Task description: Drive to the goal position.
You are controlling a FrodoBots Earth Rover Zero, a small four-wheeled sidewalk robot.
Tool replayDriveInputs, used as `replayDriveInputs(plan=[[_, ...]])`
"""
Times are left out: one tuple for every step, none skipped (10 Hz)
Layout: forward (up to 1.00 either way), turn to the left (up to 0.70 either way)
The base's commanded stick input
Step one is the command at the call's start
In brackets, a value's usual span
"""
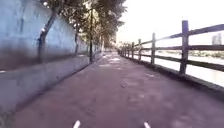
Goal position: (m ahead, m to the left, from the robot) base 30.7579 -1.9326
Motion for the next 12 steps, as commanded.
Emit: replayDriveInputs(plan=[[0.85,0.0],[0.85,0.0],[0.85,0.0],[0.85,0.0],[0.85,0.0],[0.85,0.0],[0.85,0.0],[0.85,0.0],[0.85,0.0],[0.85,0.0],[0.85,0.0],[0.85,0.0]])
